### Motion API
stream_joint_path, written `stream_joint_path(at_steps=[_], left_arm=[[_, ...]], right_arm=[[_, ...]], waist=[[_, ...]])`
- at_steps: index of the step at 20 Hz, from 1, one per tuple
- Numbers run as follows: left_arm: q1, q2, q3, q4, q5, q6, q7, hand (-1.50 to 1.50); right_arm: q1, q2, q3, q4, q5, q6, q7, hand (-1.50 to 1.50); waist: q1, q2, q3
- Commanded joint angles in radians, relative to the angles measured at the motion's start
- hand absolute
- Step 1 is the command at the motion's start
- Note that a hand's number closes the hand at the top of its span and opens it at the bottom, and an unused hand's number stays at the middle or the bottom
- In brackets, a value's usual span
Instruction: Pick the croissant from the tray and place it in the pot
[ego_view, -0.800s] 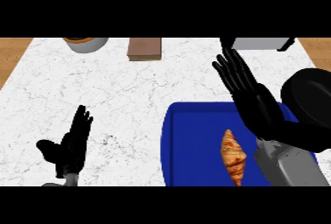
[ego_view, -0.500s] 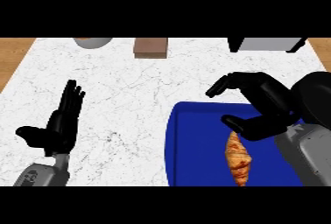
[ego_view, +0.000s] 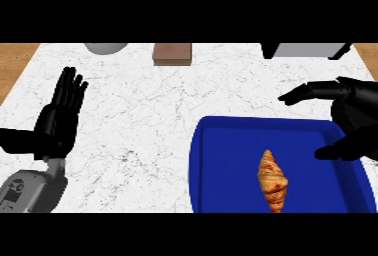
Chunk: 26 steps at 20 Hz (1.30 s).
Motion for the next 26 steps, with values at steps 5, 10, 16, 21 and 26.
stream_joint_path(at_steps=[5,10,16,21,26], left_arm=[[-0.043,0.010,0.033,-0.006,-0.001,-0.015,0.040,0.00],[-0.040,0.007,0.030,-0.015,-0.019,-0.006,0.062,0.00],[-0.072,0.008,0.060,-0.006,-0.031,-0.009,0.107,0.00],[-0.046,-0.015,0.078,-0.015,-0.051,-0.035,0.078,0.00],[-0.025,-0.076,0.047,-0.029,-0.113,0.000,0.078,0.00]], right_arm=[[-0.031,-0.108,0.089,-0.003,0.314,0.028,-0.204,-1.50],[-0.066,-0.118,0.209,-0.050,0.465,0.060,-0.127,-1.50],[-0.050,-0.019,0.265,-0.209,0.517,0.145,0.106,-1.50],[0.028,0.029,0.254,-0.266,0.576,0.205,0.208,-1.50],[0.087,0.111,0.278,-0.182,0.689,0.179,0.199,-1.50]], waist=[[-0.008,-0.006,-0.002],[-0.001,-0.006,-0.003],[-0.015,-0.010,-0.003],[-0.021,-0.009,-0.003],[-0.016,-0.008,-0.002]])
